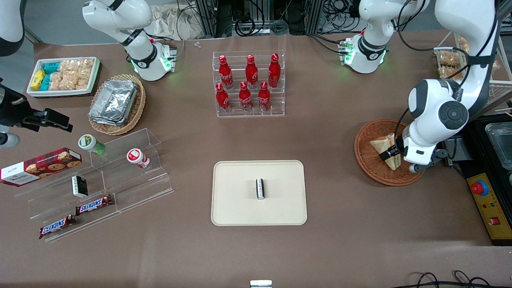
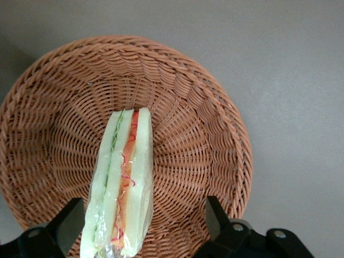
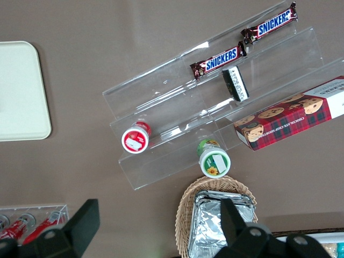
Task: Place sandwich from basket to tray
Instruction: 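Lower the left gripper onto the sandwich and close on it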
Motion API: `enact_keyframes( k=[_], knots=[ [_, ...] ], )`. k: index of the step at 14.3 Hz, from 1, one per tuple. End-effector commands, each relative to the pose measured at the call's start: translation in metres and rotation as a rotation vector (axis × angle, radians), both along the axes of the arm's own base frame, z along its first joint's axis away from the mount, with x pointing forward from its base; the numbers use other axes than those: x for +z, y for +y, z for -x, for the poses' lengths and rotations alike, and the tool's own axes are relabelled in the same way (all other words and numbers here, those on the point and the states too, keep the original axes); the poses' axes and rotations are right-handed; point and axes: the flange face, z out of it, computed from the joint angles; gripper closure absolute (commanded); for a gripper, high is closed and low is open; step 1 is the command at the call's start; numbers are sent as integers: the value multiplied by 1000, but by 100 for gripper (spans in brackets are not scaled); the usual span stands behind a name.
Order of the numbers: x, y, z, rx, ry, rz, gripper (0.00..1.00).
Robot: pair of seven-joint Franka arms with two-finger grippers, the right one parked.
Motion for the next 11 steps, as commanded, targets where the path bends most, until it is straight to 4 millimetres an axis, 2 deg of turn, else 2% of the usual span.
enact_keyframes(
  k=[1, 7, 11],
  knots=[
    [-8, 1, 13, 25, -16, -15, 0],
    [-32, 4, 25, 31, -32, -4, 0],
    [-40, 3, 28, 29, -29, -1, 0]
  ],
)
